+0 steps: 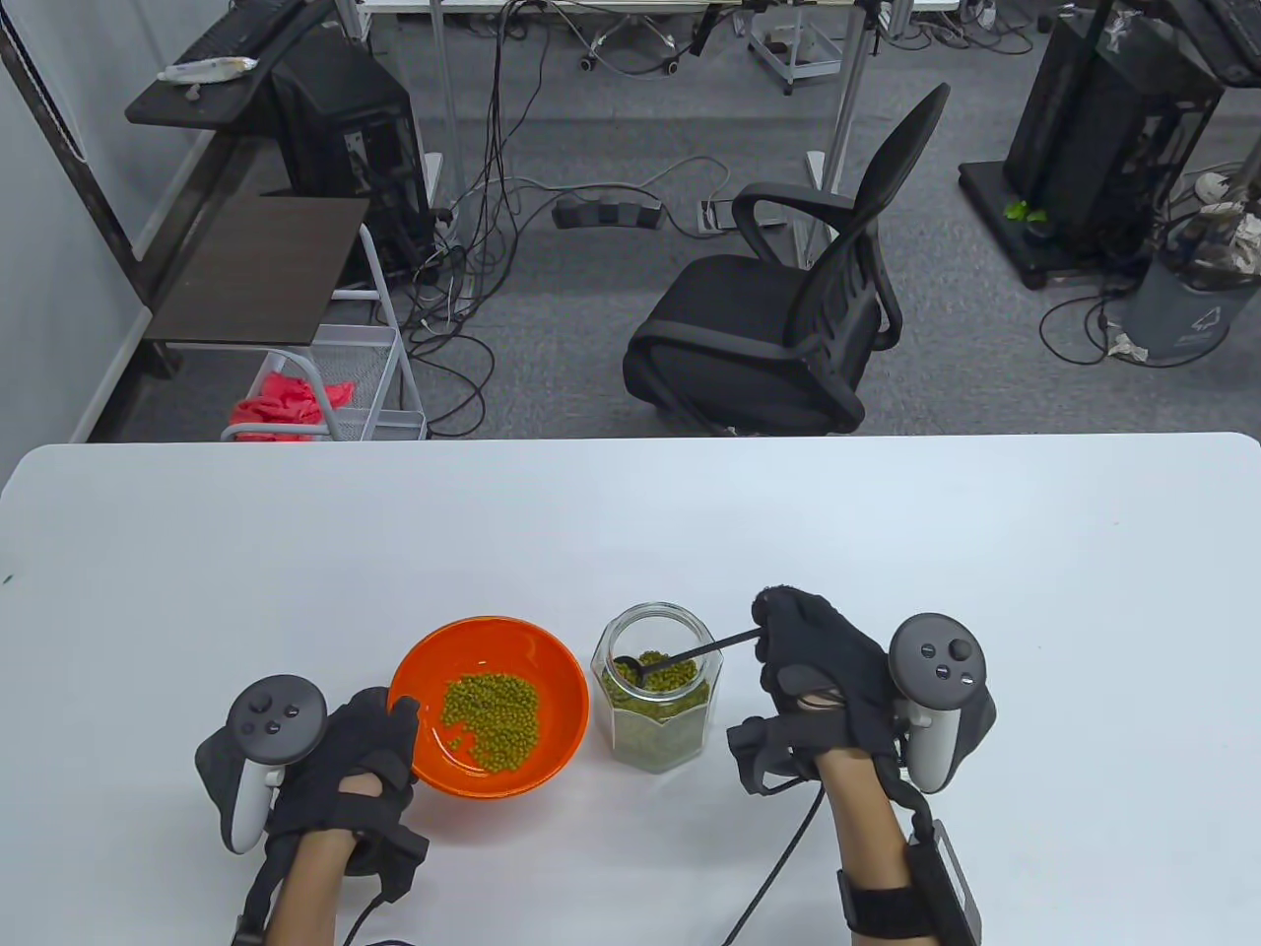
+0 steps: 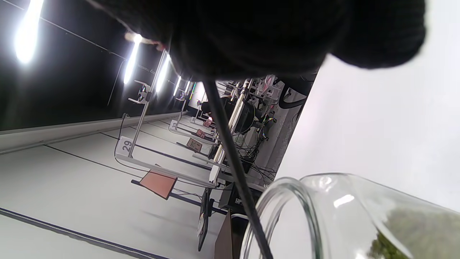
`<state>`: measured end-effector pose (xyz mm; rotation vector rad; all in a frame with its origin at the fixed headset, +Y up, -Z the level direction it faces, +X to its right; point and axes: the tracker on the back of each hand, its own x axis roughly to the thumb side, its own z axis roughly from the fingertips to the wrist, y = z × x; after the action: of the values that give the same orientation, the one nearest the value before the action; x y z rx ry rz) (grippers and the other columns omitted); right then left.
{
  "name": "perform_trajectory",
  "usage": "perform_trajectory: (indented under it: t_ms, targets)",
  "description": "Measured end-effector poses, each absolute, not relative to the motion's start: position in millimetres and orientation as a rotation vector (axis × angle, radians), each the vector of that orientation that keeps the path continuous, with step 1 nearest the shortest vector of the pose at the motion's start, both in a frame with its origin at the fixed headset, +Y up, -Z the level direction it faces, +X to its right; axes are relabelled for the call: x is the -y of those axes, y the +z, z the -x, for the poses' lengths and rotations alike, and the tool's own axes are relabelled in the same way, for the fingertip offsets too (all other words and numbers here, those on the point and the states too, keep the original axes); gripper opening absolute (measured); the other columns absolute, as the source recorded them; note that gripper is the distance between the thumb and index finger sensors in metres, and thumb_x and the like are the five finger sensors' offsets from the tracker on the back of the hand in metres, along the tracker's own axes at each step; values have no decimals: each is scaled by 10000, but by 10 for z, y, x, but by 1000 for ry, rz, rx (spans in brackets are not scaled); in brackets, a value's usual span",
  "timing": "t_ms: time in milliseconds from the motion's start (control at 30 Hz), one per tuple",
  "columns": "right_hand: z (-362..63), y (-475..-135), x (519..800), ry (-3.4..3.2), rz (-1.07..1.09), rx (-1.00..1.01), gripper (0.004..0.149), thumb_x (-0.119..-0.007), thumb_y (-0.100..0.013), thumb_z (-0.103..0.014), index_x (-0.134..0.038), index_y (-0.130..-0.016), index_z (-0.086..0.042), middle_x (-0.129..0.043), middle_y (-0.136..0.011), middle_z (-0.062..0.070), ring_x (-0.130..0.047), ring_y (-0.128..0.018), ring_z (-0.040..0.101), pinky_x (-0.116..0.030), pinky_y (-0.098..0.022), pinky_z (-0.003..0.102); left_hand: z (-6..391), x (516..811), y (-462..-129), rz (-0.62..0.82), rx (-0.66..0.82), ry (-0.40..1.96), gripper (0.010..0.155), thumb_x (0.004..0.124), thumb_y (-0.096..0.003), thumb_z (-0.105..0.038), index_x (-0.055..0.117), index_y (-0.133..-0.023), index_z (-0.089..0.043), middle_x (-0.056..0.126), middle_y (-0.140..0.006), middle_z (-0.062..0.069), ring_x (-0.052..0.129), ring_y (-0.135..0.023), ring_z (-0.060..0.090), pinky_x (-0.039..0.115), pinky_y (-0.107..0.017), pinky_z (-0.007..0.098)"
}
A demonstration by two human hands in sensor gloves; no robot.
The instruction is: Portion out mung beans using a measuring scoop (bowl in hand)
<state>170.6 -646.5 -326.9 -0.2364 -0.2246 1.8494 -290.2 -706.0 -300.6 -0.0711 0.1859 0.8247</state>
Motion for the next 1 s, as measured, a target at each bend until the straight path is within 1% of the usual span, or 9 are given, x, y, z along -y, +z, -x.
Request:
perform_trajectory:
  t_ms: [667, 867, 1000]
  targets:
    - [-1974, -3181, 6333, 1737, 267, 284, 385, -755, -468, -321, -876, -729, -65, -938, -492, 168, -944, -205, 154, -830, -319, 517, 2899, 7070, -3014, 72, -182, 818, 542, 732, -523, -481, 795, -866, -66, 991, -328, -136, 1074, -71, 5, 949, -102, 212]
    - [-1931, -3138, 6265, 1681, 215, 274, 387, -753, -470, -317, -872, -734, -61, -936, -499, 174, -947, -207, 155, -831, -320, 518, 2890, 7073, -3015, 75, -180, 815, 543, 732, -522, -482, 795, -865, -66, 991, -327, -137, 1074, -70, 4, 949, -103, 212]
    - [-1825, -3123, 6235, 1637, 154, 237, 388, -752, -472, -314, -867, -742, -59, -935, -505, 177, -948, -213, 160, -830, -324, 521, 2888, 7077, -3018, 76, -179, 814, 542, 732, -522, -482, 795, -865, -67, 991, -327, -136, 1074, -70, 5, 948, -105, 214]
